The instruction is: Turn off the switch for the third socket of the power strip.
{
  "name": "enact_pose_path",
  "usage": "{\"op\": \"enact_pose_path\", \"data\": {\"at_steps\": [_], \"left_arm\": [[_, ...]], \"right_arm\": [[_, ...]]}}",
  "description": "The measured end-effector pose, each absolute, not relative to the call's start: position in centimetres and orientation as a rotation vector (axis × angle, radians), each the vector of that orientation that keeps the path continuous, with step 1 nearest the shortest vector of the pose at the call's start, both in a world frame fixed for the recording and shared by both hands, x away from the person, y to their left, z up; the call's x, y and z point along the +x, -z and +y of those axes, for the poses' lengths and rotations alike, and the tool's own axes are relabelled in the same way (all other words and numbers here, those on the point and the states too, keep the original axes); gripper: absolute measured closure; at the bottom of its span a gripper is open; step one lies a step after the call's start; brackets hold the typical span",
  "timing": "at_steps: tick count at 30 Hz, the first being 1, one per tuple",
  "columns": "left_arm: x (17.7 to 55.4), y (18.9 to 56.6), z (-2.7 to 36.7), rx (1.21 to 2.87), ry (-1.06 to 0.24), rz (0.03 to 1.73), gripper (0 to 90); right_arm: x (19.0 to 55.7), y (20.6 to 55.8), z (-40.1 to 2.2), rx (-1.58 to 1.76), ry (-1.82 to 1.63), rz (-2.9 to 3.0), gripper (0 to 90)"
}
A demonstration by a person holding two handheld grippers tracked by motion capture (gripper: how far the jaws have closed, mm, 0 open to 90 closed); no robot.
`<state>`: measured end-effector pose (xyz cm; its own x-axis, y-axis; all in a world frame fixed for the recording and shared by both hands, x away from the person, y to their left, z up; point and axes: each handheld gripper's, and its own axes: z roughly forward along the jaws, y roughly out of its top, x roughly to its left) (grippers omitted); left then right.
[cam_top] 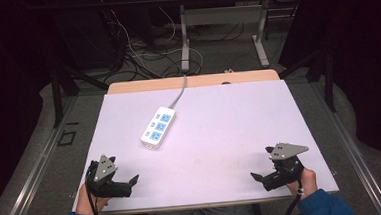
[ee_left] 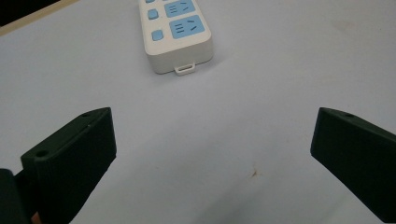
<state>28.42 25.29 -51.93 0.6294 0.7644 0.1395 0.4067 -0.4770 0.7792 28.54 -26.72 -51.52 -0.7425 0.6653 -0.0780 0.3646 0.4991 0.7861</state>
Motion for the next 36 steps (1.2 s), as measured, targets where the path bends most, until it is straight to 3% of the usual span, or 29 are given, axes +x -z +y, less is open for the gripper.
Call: {"op": "enact_pose_path", "data": {"at_steps": [36], "left_arm": [[30.6,50.5,24.0,2.125,-0.619,0.947,0.0]], "right_arm": [[28.8,51.8,-26.7,0.865,-1.108,2.394,2.6]]}}
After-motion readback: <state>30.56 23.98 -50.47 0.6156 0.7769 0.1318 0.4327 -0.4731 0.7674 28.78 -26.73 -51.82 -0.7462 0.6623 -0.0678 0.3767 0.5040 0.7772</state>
